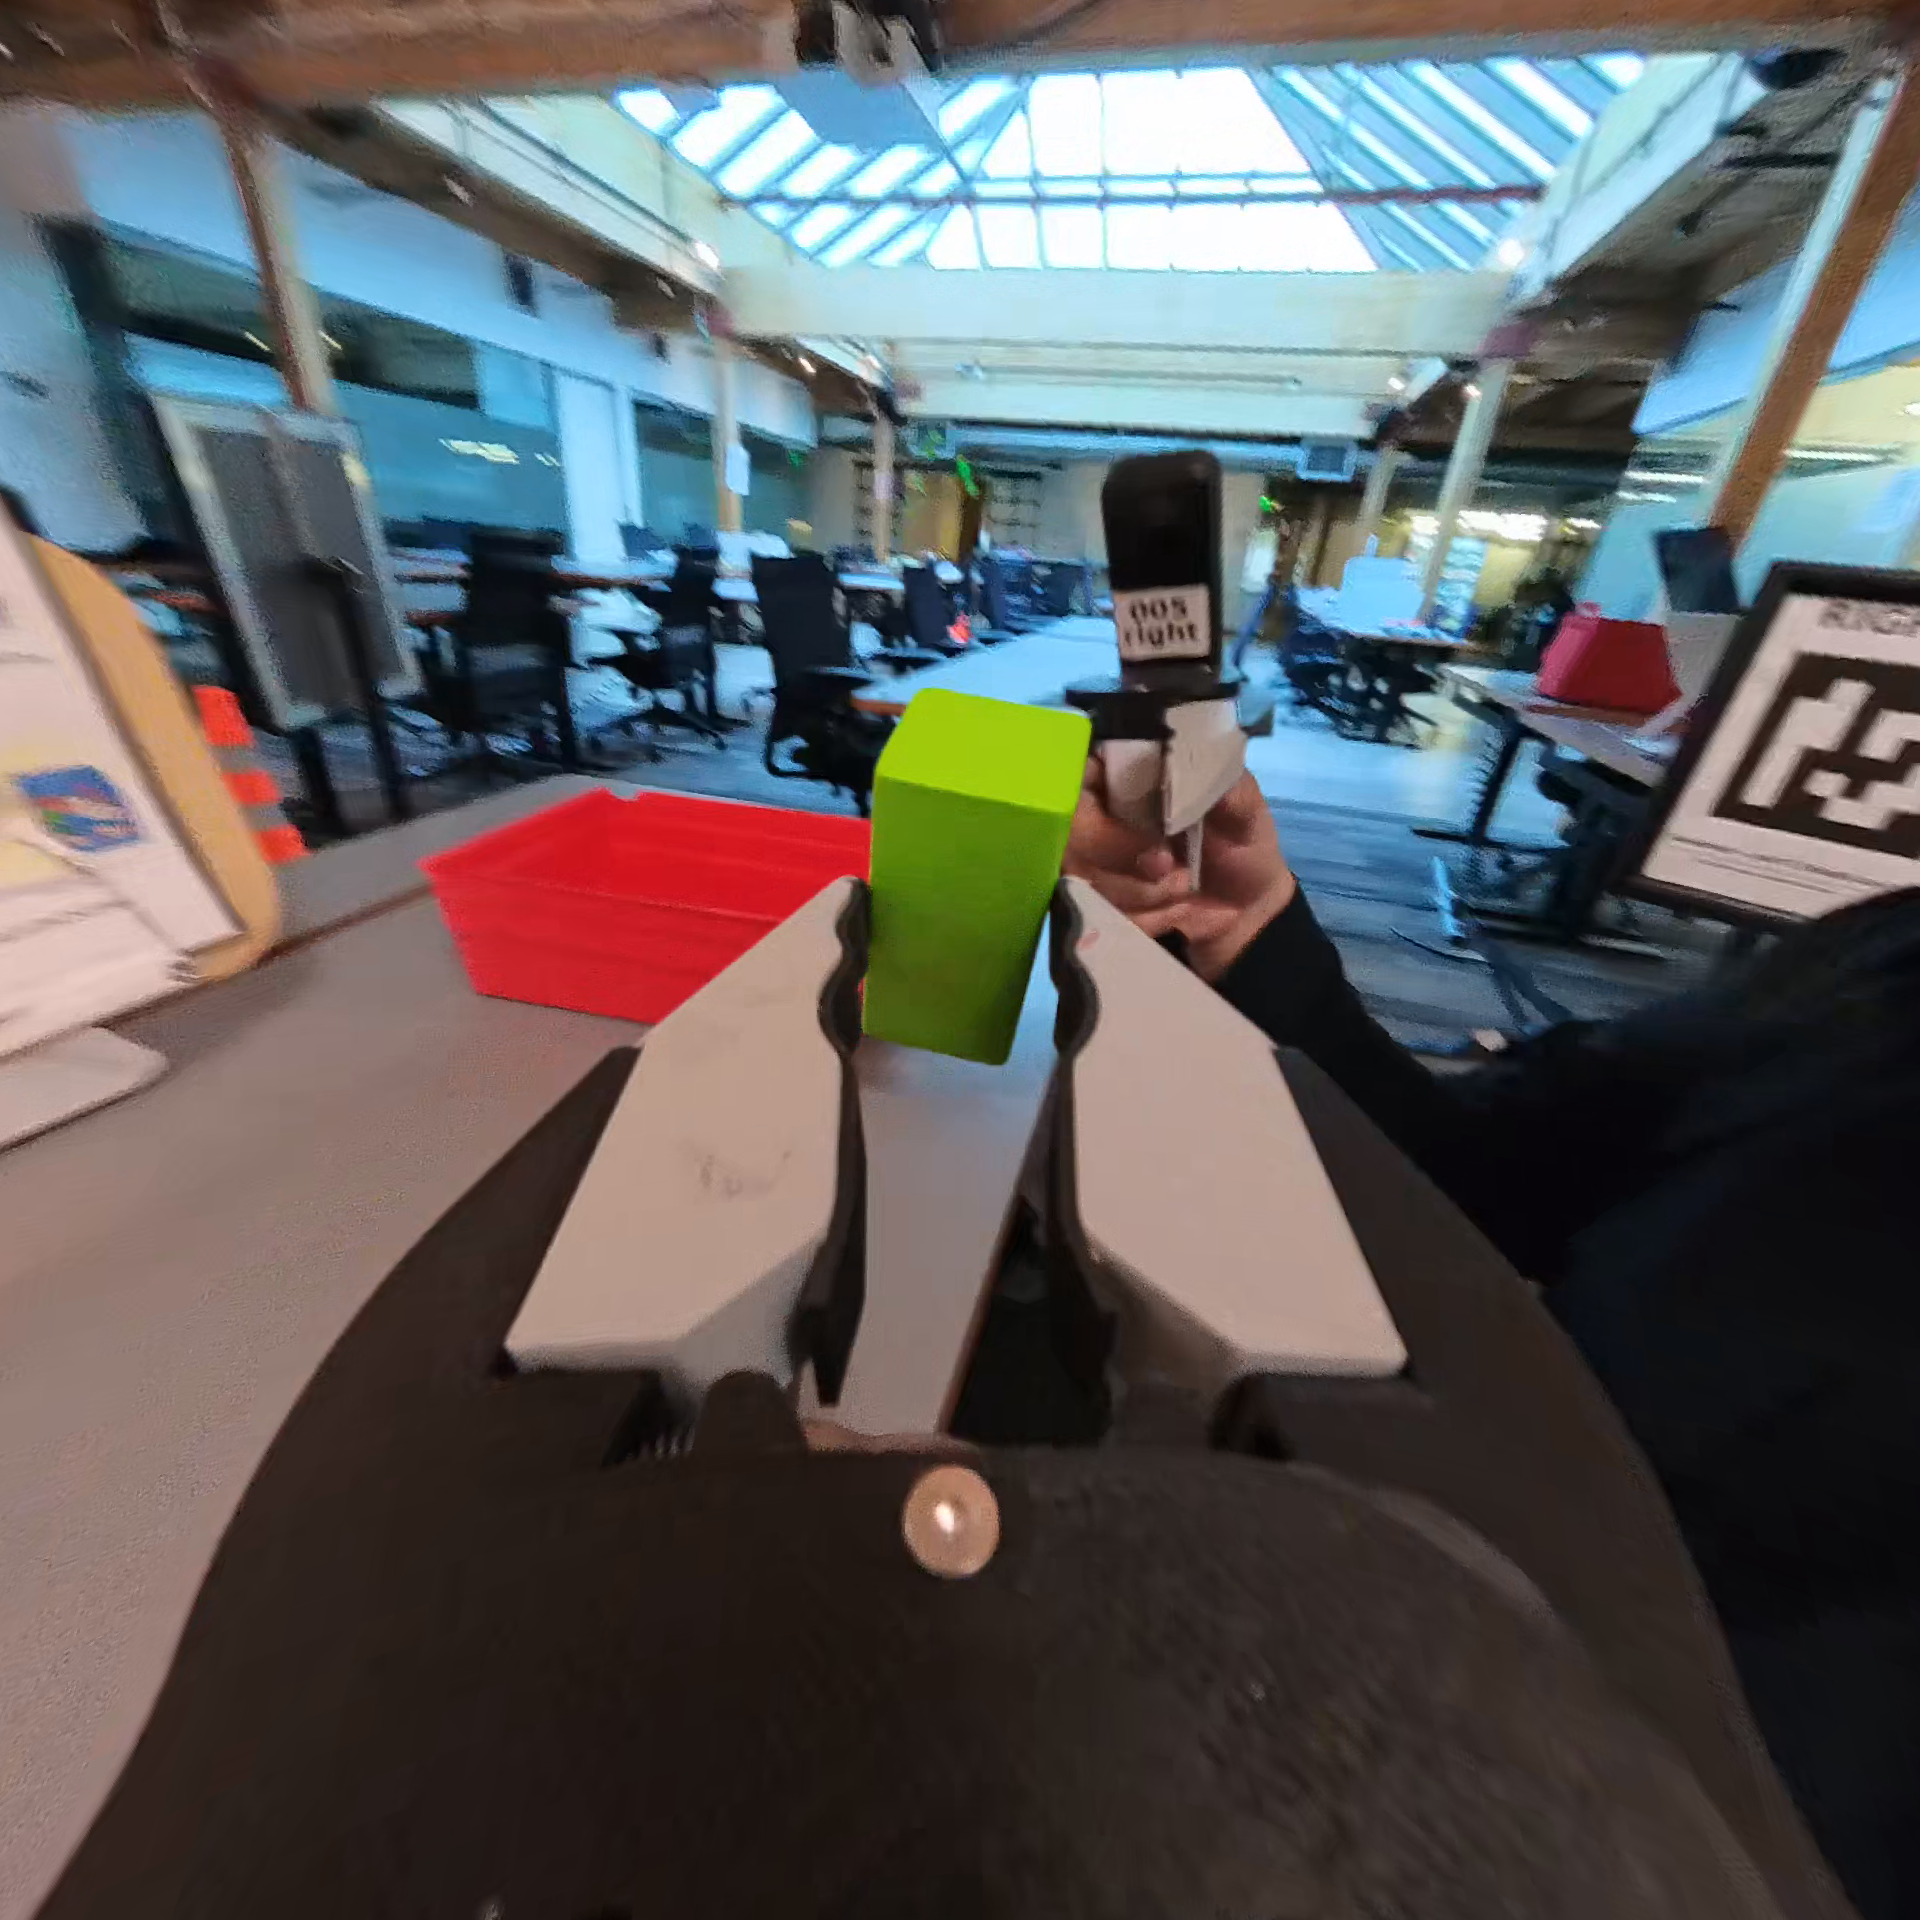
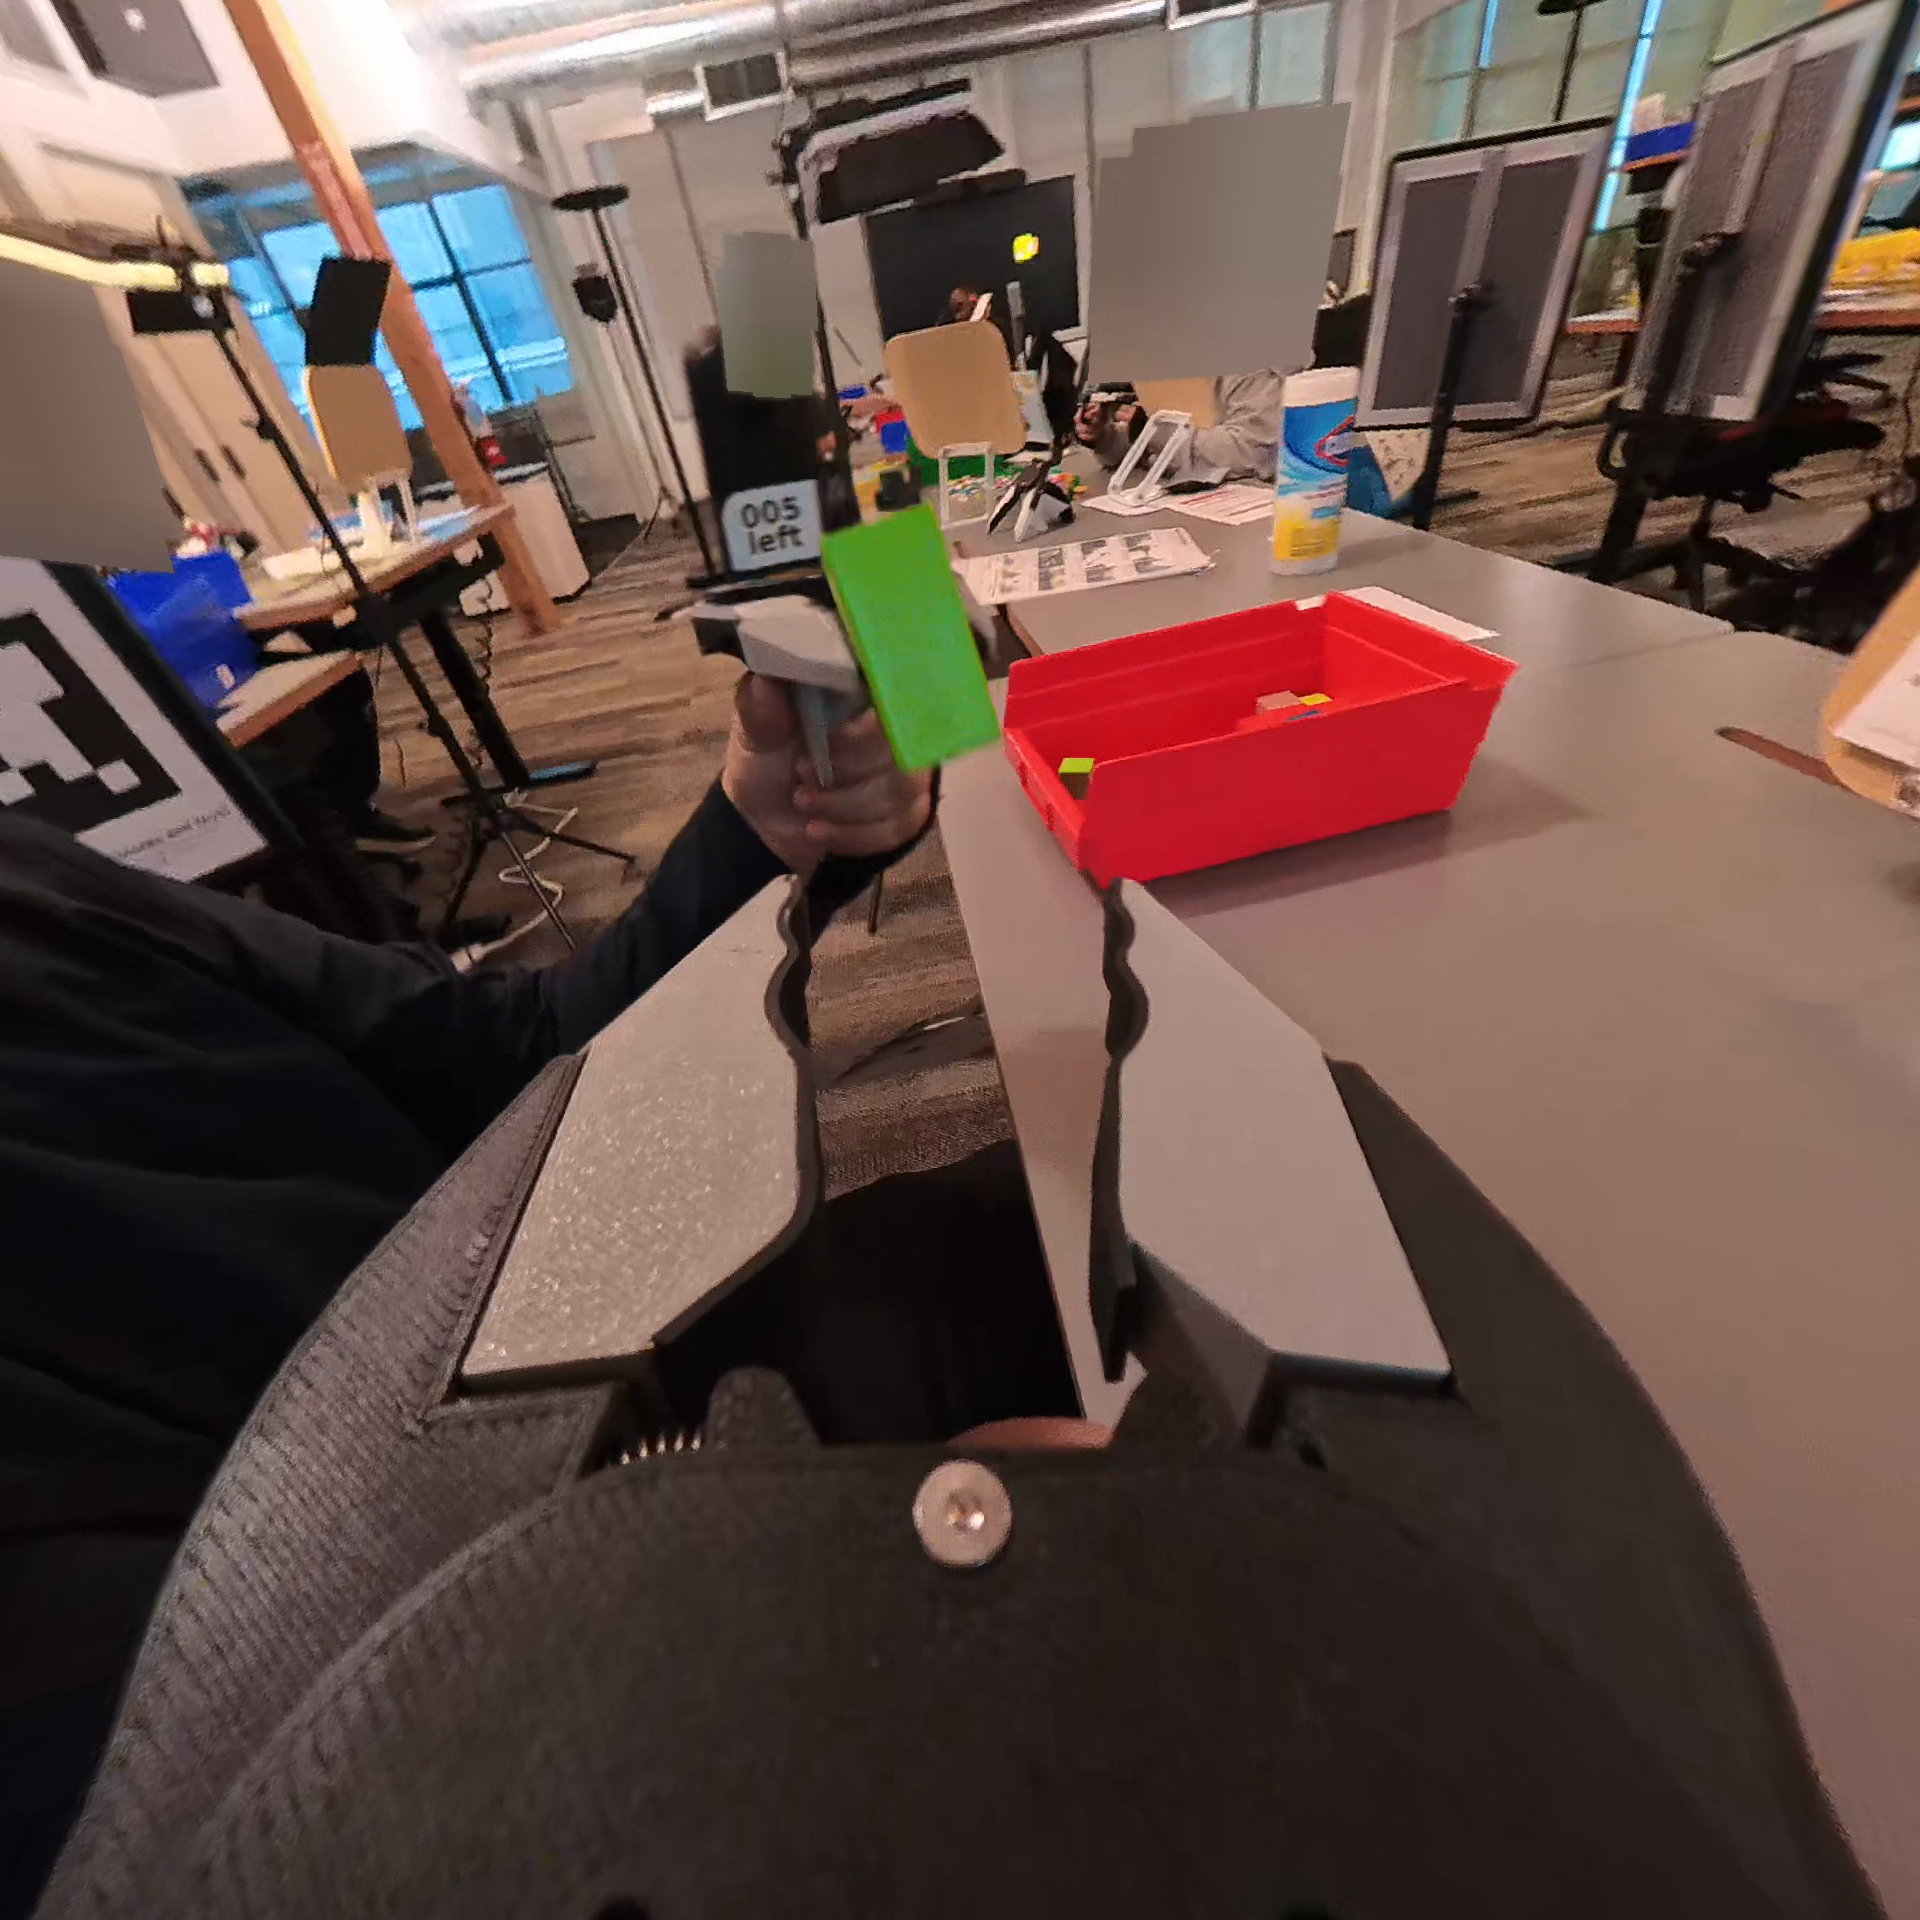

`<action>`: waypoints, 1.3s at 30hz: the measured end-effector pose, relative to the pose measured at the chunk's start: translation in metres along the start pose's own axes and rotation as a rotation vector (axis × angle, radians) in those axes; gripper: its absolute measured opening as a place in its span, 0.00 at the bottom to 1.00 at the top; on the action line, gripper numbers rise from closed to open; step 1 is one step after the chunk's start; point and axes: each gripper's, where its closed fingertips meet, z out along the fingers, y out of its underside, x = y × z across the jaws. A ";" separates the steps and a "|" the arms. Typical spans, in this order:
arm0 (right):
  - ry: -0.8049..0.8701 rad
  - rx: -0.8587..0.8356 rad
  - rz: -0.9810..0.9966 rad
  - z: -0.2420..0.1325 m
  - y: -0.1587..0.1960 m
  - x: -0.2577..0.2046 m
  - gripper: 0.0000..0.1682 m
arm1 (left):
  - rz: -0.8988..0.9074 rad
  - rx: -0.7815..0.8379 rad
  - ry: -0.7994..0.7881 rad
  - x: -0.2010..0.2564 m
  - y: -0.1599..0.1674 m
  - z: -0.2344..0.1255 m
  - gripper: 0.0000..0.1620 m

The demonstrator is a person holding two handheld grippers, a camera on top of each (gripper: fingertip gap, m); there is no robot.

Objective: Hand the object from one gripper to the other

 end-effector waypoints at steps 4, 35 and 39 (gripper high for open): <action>-0.024 -0.067 -0.072 0.024 0.007 -0.016 0.34 | 0.014 -0.089 0.068 0.025 0.019 0.024 0.20; -0.071 -0.066 -0.097 0.037 0.016 -0.036 0.20 | 0.044 -0.254 0.078 0.047 0.054 0.043 0.21; -0.062 -0.061 -0.105 0.038 0.016 -0.033 0.20 | 0.023 -0.244 0.078 0.044 0.054 0.044 0.21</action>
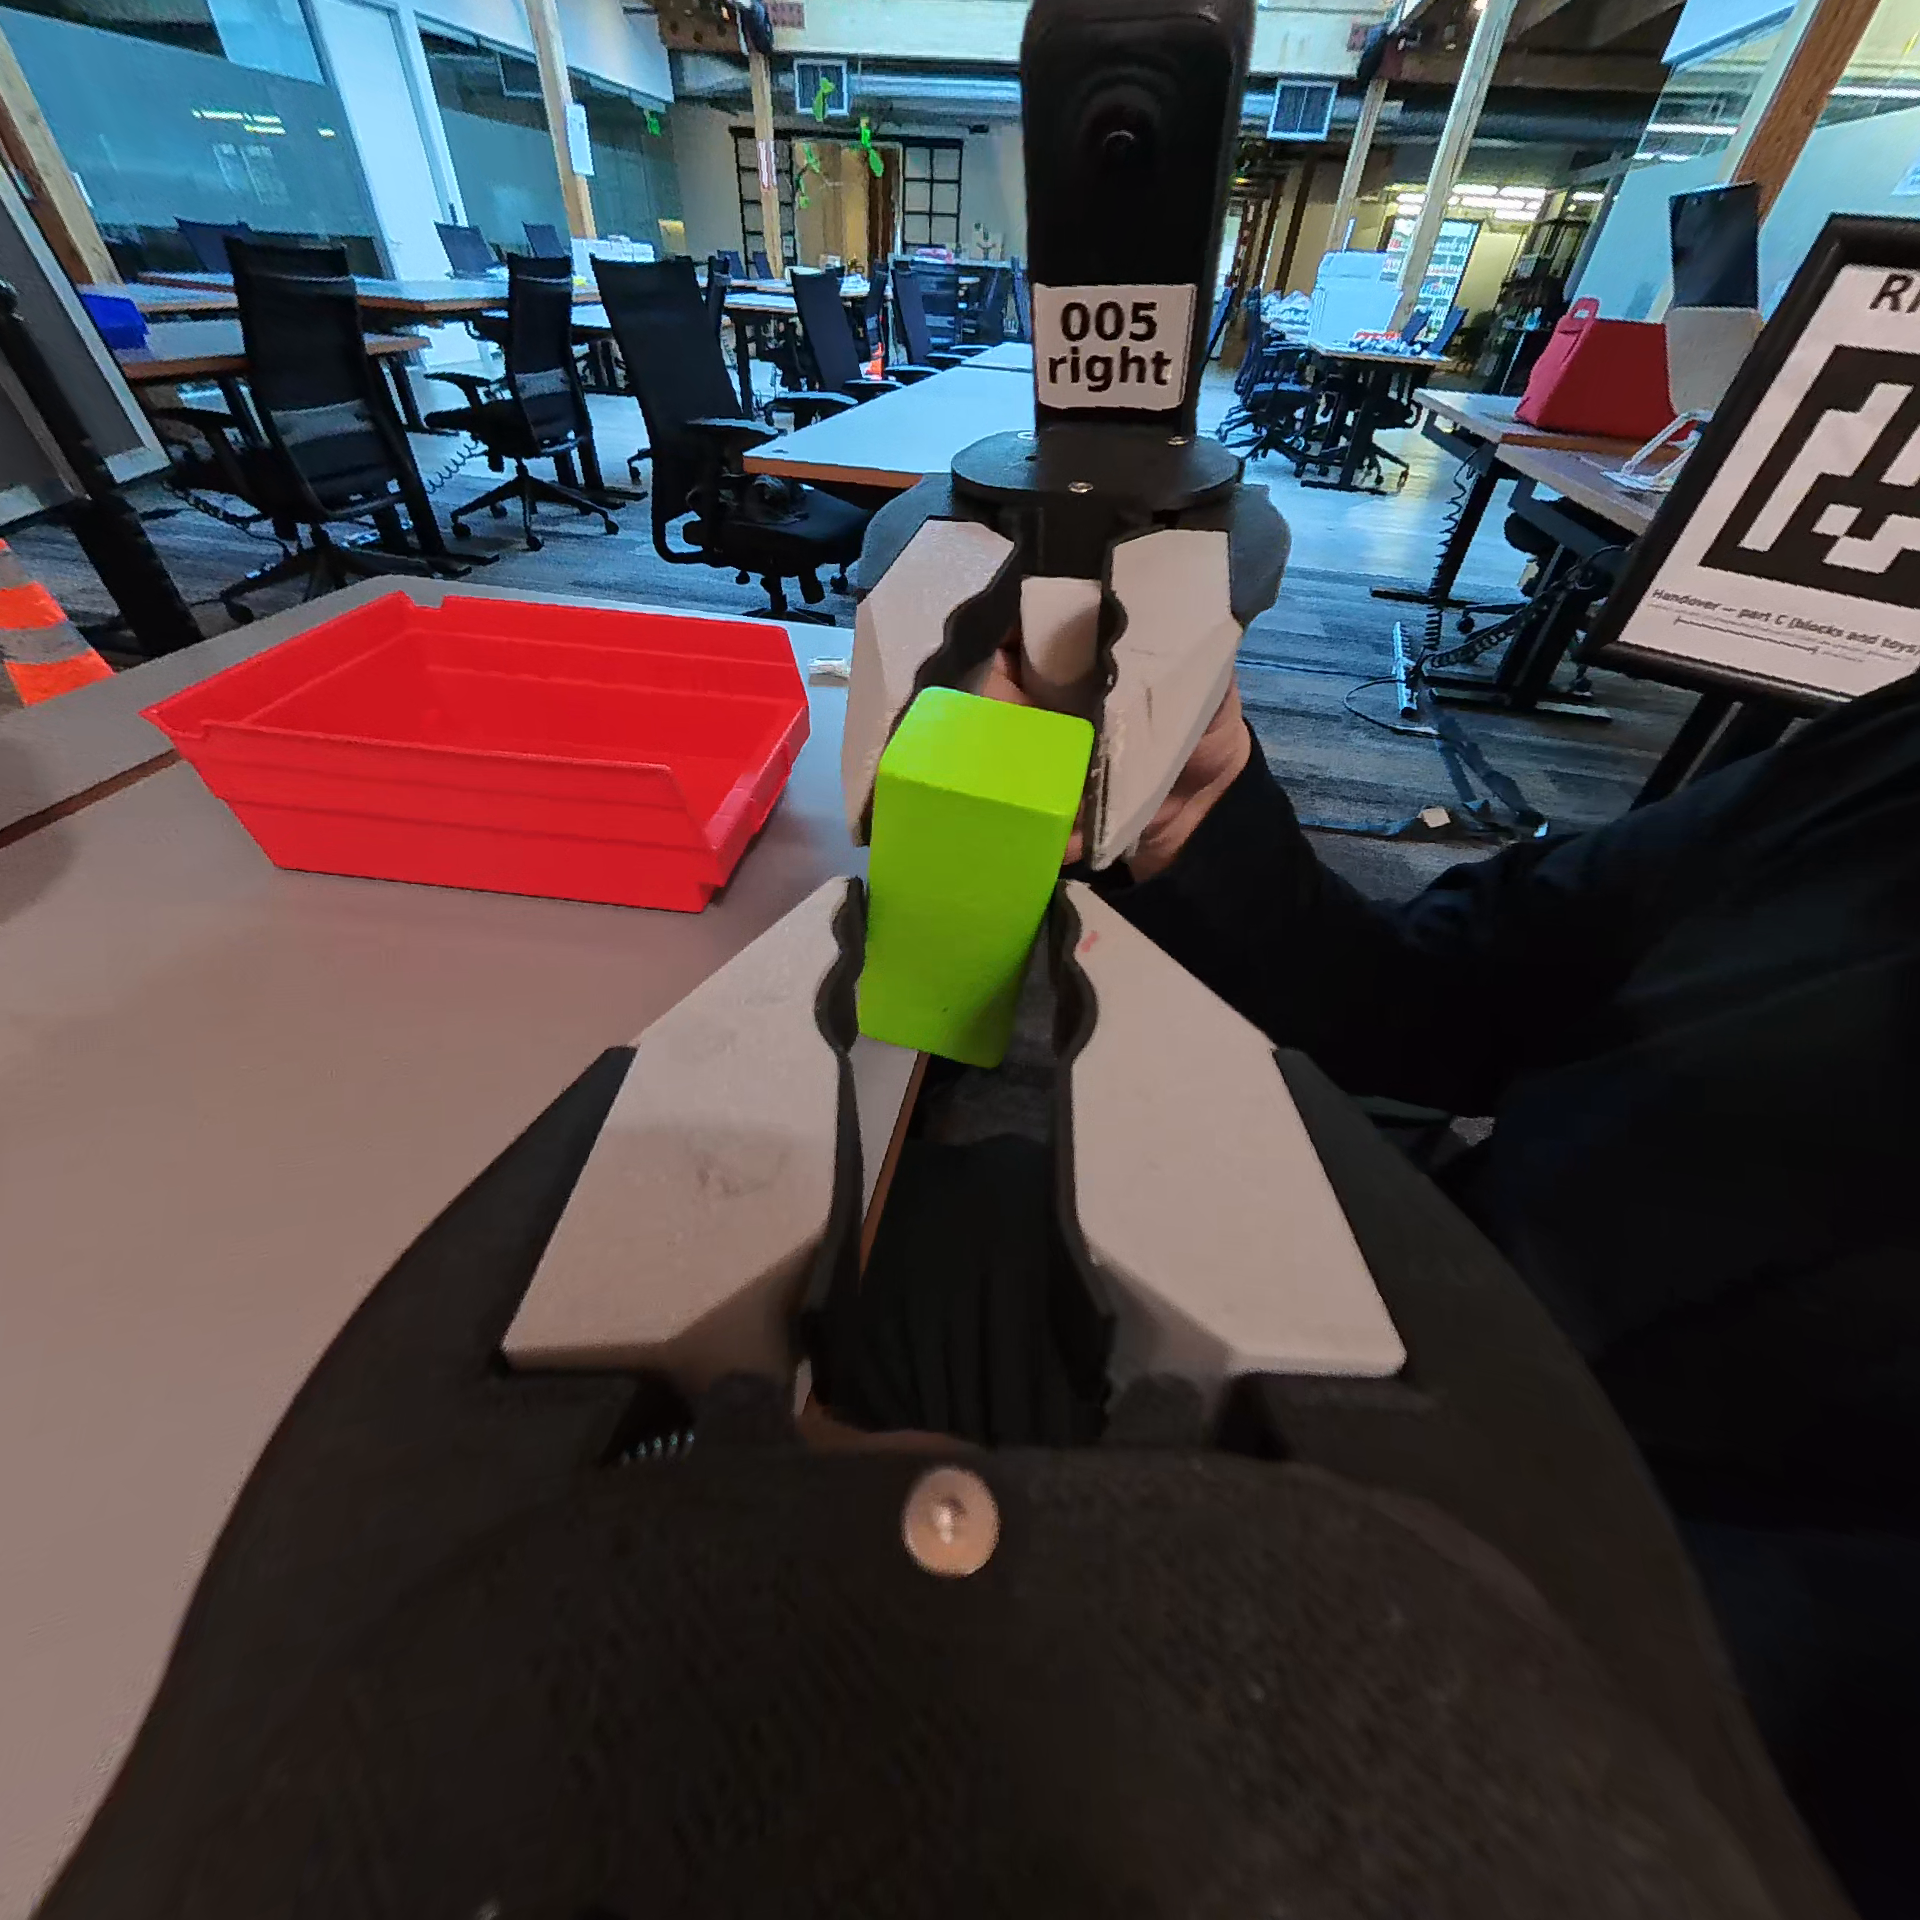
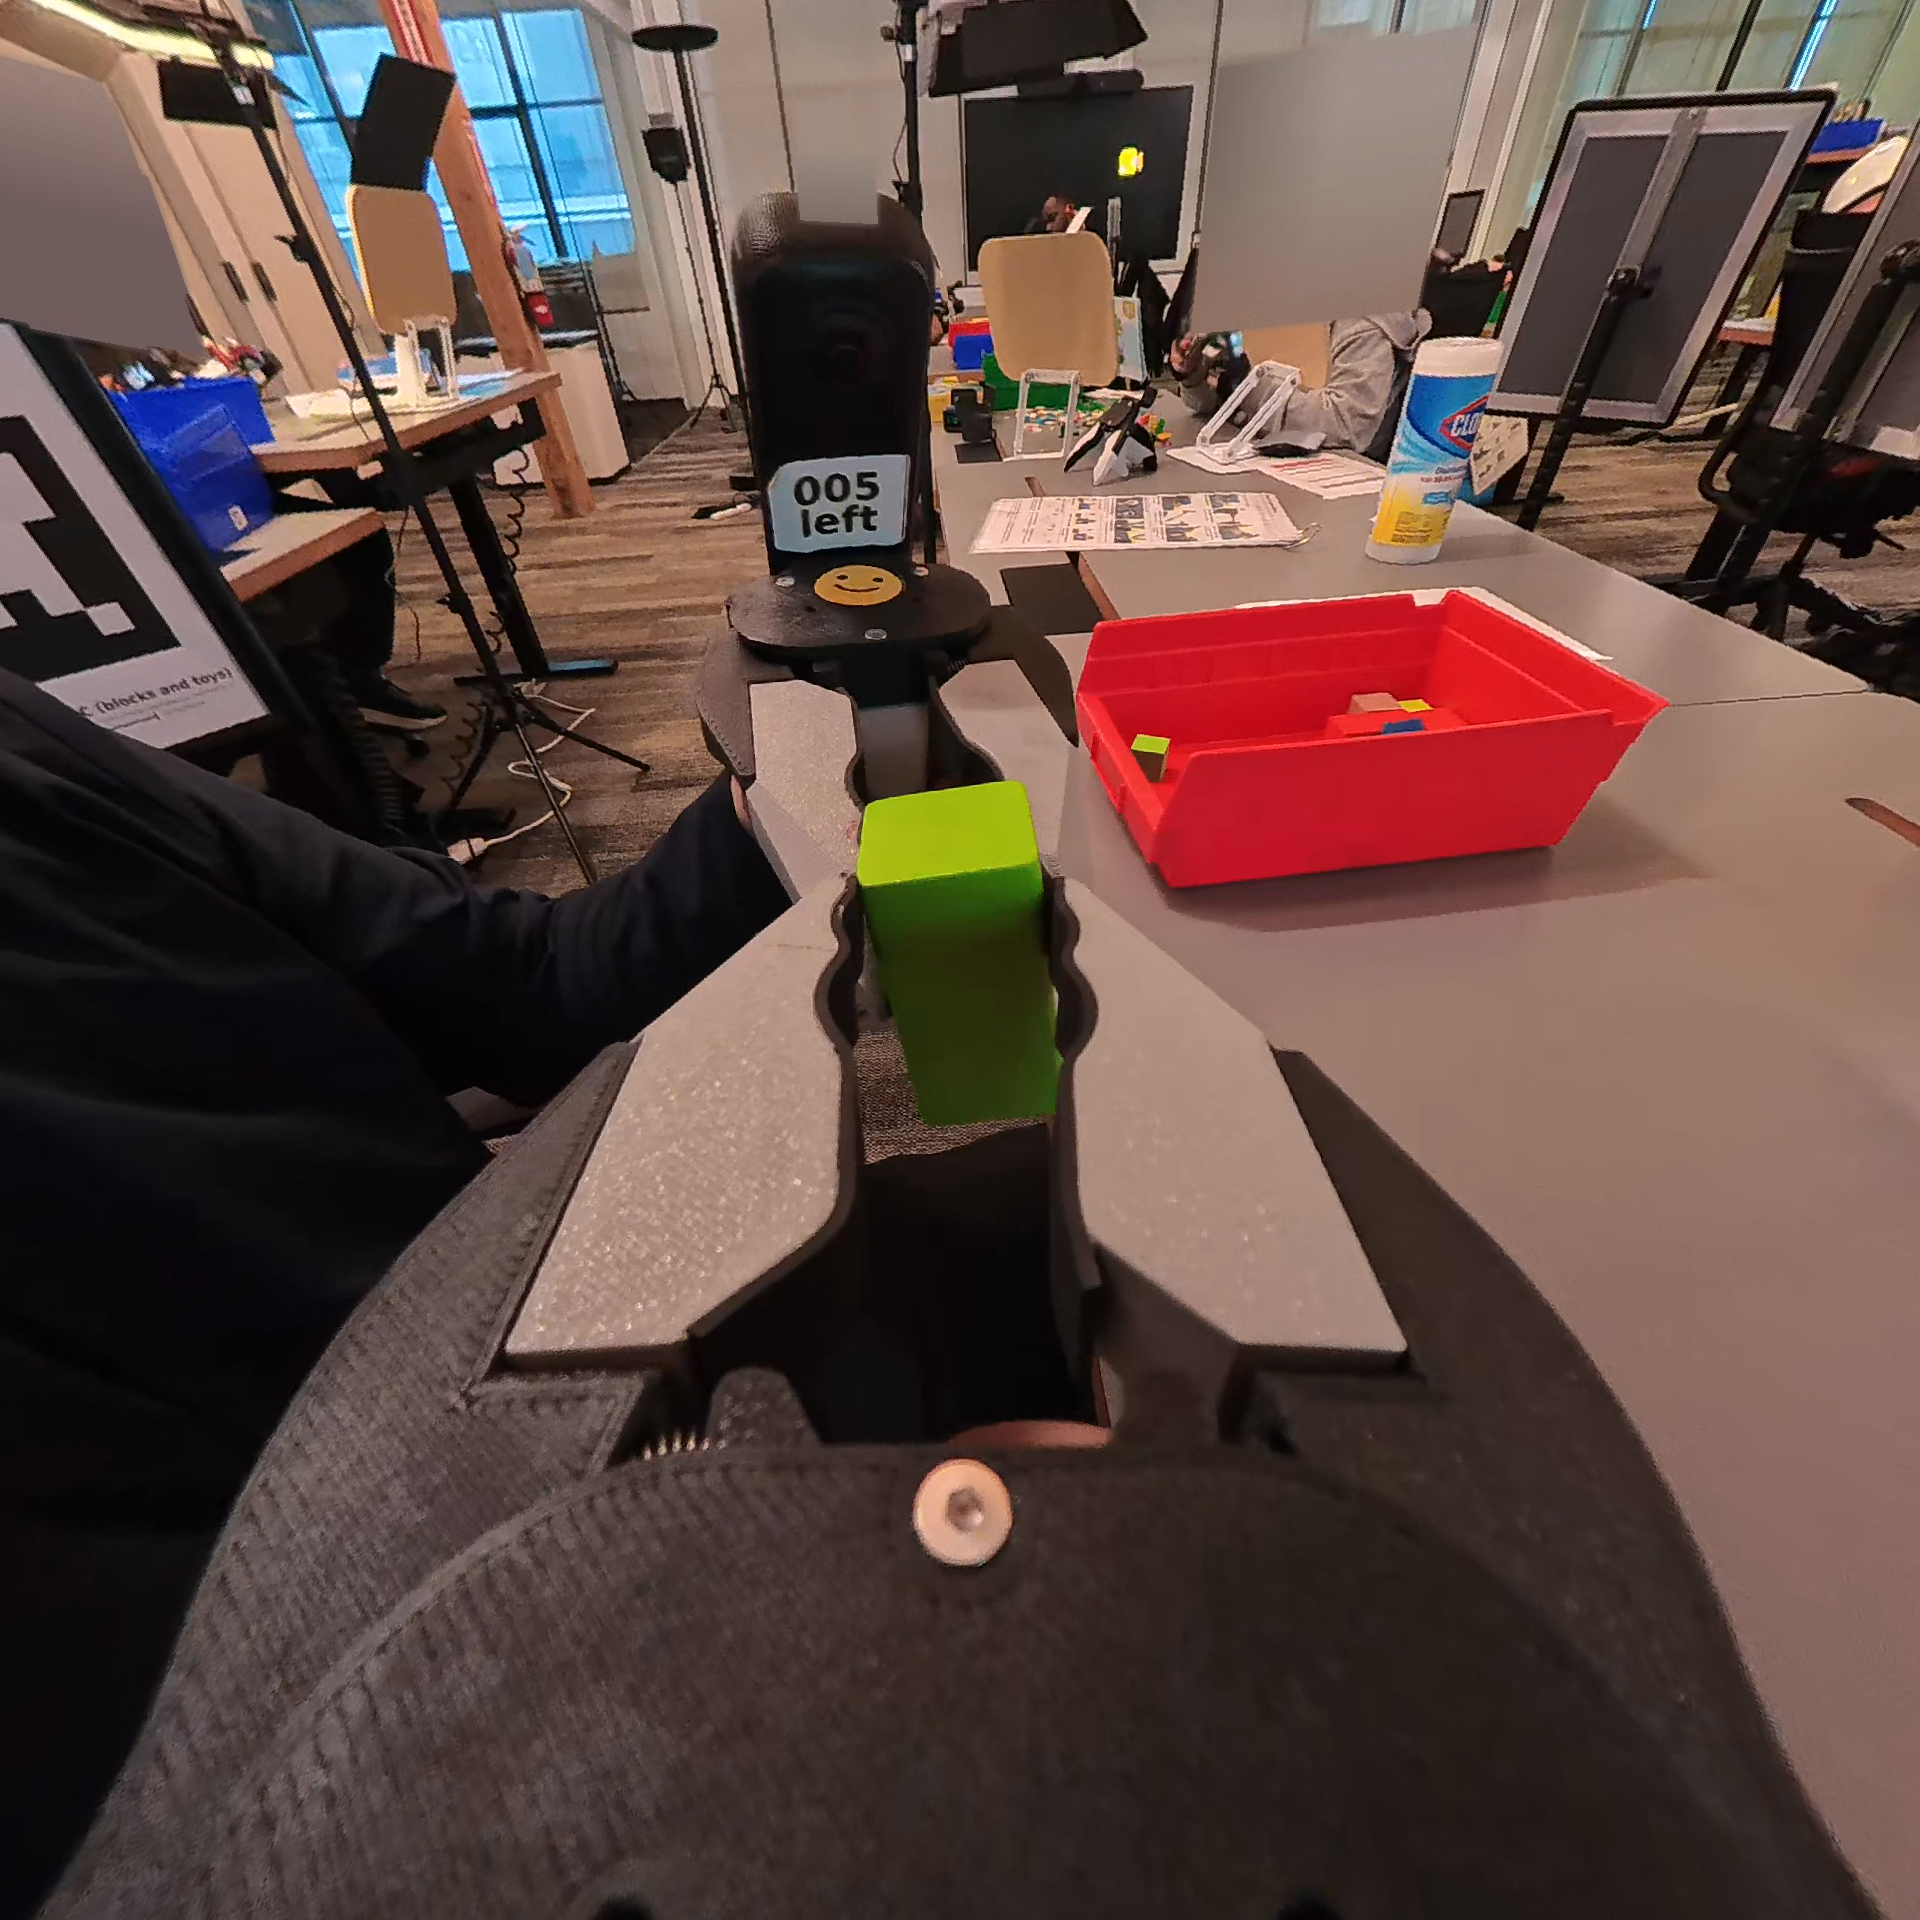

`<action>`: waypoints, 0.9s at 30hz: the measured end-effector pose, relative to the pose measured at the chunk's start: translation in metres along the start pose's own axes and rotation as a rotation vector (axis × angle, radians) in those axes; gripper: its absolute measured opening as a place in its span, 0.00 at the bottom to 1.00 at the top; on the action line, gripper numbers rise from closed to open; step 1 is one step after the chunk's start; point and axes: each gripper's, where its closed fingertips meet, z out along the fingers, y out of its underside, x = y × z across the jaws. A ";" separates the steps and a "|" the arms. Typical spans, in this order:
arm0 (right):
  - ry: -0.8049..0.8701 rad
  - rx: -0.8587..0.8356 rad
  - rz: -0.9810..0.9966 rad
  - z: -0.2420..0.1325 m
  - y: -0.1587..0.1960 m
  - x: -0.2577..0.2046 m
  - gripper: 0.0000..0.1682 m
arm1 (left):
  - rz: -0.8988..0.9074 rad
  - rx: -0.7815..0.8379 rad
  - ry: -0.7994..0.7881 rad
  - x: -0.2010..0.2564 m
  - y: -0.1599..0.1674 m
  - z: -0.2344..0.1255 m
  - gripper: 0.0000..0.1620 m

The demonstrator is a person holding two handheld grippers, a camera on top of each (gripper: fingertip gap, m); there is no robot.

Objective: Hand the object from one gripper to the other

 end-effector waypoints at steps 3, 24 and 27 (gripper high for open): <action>-0.001 -0.002 0.008 0.000 0.001 0.002 0.20 | -0.022 -0.003 0.006 -0.001 0.001 0.001 0.20; 0.523 0.221 0.000 -0.124 -0.033 0.092 0.18 | 0.021 -0.015 -0.232 -0.043 -0.001 -0.036 0.18; 0.755 0.287 0.004 -0.178 -0.032 0.127 0.18 | 0.022 0.039 -0.277 -0.051 -0.010 -0.050 0.17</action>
